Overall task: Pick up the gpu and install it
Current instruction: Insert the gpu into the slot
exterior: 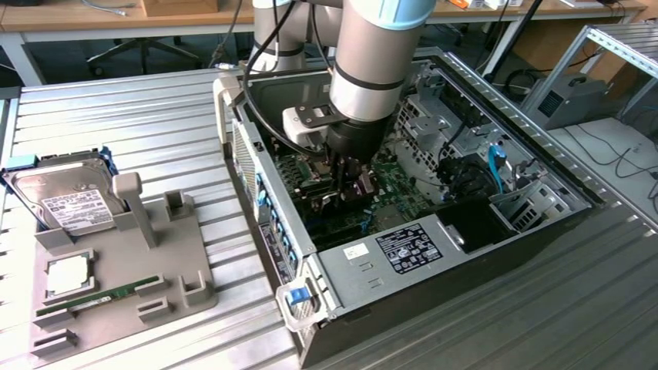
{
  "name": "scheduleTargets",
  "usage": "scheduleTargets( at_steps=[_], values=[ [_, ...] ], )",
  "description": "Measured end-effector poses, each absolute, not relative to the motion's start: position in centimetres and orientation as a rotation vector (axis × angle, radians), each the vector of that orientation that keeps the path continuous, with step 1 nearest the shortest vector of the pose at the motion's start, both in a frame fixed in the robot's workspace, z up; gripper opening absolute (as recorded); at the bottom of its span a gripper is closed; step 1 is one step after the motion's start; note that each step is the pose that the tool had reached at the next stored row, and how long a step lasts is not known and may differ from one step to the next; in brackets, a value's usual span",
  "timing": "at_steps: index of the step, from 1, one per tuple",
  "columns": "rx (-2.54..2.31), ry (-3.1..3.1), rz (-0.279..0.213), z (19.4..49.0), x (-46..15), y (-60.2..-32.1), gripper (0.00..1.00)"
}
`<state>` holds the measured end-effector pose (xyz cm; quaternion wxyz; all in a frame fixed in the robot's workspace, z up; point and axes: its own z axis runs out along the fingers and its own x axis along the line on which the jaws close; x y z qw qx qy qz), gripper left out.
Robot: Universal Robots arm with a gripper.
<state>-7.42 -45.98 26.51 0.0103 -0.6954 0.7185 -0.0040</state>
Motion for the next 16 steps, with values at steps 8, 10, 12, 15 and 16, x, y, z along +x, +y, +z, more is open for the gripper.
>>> scheduleTargets(
  at_steps=[8, 10, 12, 15, 16],
  values=[
    [-2.17, 2.242, -0.012, 26.42, -7.42, -45.98, 0.34],
    [-2.151, 2.261, -0.013, 26.44, -7.42, -45.98, 0.34],
    [-2.151, 2.261, -0.012, 27.27, -7.42, -45.98, 0.42],
    [-2.121, 2.286, -0.008, 27.04, -7.42, -45.78, 0.42],
    [-2.121, 2.286, -0.008, 27.04, -7.42, -45.78, 0.42]
  ],
)
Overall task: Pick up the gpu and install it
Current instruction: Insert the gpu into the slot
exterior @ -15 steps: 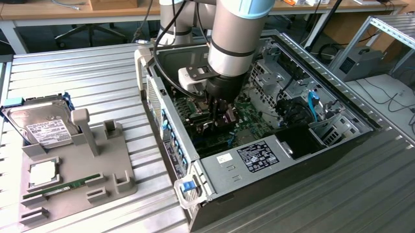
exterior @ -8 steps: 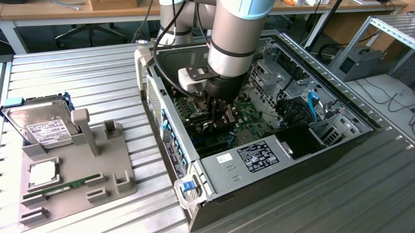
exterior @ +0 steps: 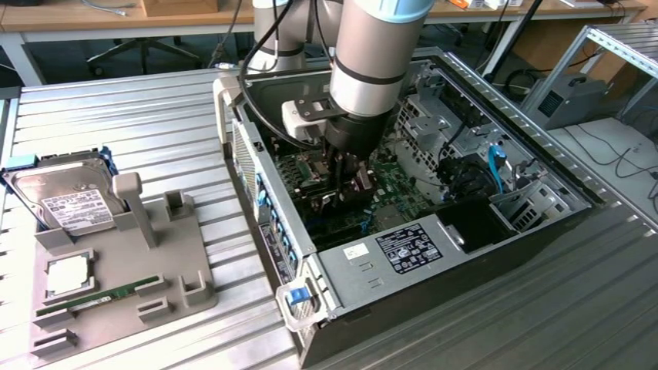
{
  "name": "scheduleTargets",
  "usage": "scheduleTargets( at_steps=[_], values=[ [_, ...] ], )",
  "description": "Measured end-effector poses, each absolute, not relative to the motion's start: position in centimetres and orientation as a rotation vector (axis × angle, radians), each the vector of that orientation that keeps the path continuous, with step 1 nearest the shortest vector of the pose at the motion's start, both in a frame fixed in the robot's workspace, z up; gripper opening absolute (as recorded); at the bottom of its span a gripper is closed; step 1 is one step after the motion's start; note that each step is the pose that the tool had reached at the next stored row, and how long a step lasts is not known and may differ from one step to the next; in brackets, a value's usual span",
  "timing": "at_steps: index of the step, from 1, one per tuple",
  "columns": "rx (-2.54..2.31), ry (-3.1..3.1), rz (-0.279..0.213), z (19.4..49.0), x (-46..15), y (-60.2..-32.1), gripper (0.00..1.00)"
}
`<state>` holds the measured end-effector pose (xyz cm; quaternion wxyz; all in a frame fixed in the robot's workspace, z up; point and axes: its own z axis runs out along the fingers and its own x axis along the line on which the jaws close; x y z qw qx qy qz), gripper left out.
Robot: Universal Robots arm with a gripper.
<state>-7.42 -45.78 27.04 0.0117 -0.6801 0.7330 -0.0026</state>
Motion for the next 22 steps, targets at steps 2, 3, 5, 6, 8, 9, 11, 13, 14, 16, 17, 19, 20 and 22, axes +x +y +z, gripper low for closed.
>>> scheduleTargets(
  at_steps=[2, 3, 5, 6, 8, 9, 11, 13, 14, 16, 17, 19, 20, 22],
  values=[
    [-2.121, 2.286, -0.008, 27.03, -7.42, -45.77, 0.42],
    [-2.121, 2.286, -0.008, 27.03, -7.42, -45.77, 0.42],
    [-2.121, 2.286, -0.008, 27.03, -7.42, -45.77, 0.42],
    [-2.121, 2.286, -0.008, 27.03, -7.42, -45.77, 0.42],
    [-2.121, 2.286, -0.008, 27.03, -7.42, -45.77, 0.42],
    [-2.121, 2.286, -0.008, 27.03, -7.42, -45.77, 0.42],
    [-2.121, 2.286, -0.008, 27.03, -7.42, -45.77, 0.42],
    [-2.121, 2.286, -0.008, 27.03, -7.42, -45.77, 0.42],
    [-2.121, 2.286, -0.008, 27.03, -7.42, -45.77, 0.41],
    [-2.121, 2.286, -0.008, 27.03, -7.42, -45.77, 0.27],
    [-2.121, 2.286, -0.008, 27.03, -7.42, -45.78, 0.27],
    [-2.121, 2.286, -0.008, 27.03, -7.42, -45.77, 0.27],
    [-2.121, 2.286, -0.008, 27.03, -7.42, -45.77, 0.27],
    [-2.121, 2.286, -0.008, 26.99, -7.42, -45.77, 0.27]
  ],
)
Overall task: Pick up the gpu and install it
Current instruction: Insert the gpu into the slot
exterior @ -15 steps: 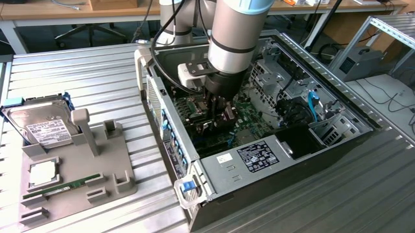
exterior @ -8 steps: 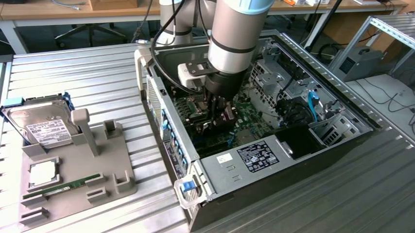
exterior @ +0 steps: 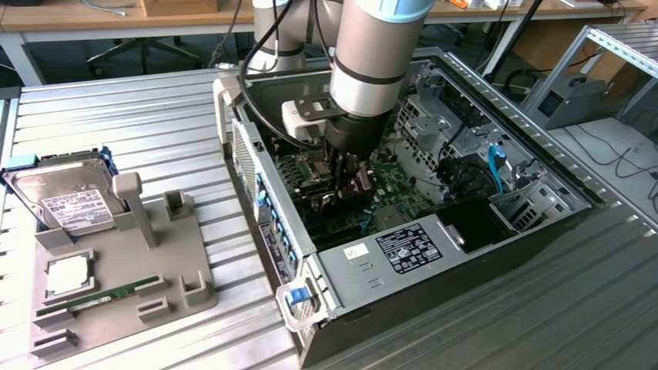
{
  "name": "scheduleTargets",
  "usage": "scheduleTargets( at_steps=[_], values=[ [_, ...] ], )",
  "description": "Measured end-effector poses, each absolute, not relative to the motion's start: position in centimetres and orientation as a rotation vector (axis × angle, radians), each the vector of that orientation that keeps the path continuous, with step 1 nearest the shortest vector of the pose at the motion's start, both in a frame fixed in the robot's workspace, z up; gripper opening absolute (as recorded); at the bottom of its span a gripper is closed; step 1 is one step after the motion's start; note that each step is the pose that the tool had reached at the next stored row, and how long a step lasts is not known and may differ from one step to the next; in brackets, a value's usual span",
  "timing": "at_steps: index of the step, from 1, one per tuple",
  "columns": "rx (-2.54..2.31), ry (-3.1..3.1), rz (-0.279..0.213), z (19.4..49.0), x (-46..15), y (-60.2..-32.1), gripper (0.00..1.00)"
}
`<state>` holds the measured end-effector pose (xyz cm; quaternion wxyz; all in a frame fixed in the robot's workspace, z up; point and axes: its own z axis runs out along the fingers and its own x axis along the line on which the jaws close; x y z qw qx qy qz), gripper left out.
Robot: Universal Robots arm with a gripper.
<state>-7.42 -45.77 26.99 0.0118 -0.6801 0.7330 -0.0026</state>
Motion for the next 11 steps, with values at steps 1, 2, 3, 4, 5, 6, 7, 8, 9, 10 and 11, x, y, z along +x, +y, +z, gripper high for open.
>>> scheduleTargets(
  at_steps=[1, 2, 3, 4, 5, 6, 7, 8, 9, 10, 11],
  values=[
    [-2.121, 2.286, -0.008, 26.97, -7.42, -45.77, 0.27],
    [-2.121, 2.286, -0.008, 26.95, -7.42, -45.78, 0.27],
    [-2.121, 2.286, -0.008, 26.95, -7.43, -45.78, 0.27],
    [-2.121, 2.286, -0.008, 26.94, -7.43, -45.77, 0.27],
    [-2.121, 2.286, -0.008, 26.94, -7.43, -45.77, 0.27],
    [-2.121, 2.286, -0.008, 26.93, -7.43, -45.77, 0.27],
    [-2.121, 2.286, -0.008, 26.92, -7.43, -45.77, 0.27],
    [-2.121, 2.286, -0.008, 26.92, -7.43, -45.77, 0.27],
    [-2.121, 2.286, -0.008, 26.91, -7.45, -45.77, 0.27],
    [-2.12, 2.286, -0.008, 26.91, -7.45, -45.76, 0.27],
    [-2.12, 2.286, -0.008, 26.91, -7.45, -45.76, 0.27]
  ],
)
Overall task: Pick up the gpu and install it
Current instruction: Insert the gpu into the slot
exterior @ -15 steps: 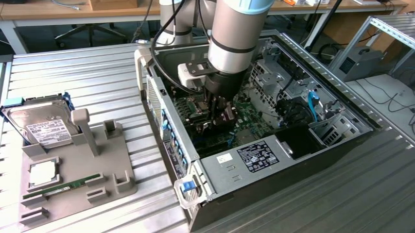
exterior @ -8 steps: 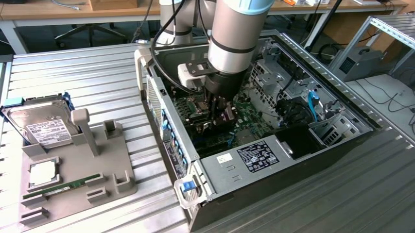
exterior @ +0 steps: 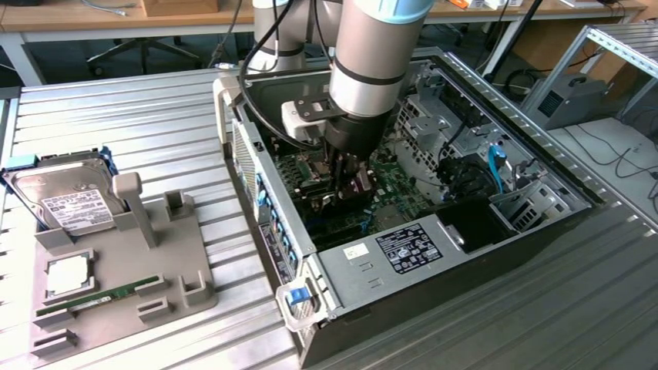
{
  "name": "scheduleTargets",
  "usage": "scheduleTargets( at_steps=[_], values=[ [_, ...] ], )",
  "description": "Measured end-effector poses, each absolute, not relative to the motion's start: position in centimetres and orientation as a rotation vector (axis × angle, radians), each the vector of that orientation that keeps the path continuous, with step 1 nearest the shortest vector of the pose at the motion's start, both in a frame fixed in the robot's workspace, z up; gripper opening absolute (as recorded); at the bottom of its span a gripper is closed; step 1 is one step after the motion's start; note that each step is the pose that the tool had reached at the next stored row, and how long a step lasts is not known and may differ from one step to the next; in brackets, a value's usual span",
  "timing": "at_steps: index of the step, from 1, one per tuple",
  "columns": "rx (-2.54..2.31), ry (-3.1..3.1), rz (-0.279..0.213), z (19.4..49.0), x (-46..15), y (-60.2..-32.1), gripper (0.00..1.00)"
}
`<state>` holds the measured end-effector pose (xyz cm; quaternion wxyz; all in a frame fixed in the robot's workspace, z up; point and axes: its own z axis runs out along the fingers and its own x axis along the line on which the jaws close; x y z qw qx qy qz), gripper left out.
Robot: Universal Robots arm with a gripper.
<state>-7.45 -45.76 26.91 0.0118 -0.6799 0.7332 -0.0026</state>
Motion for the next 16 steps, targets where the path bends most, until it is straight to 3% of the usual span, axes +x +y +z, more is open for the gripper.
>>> scheduleTargets(
  at_steps=[16],
  values=[
    [-2.107, 2.298, -0.008, 26.91, -7.46, -45.76, 0.27]
  ],
)
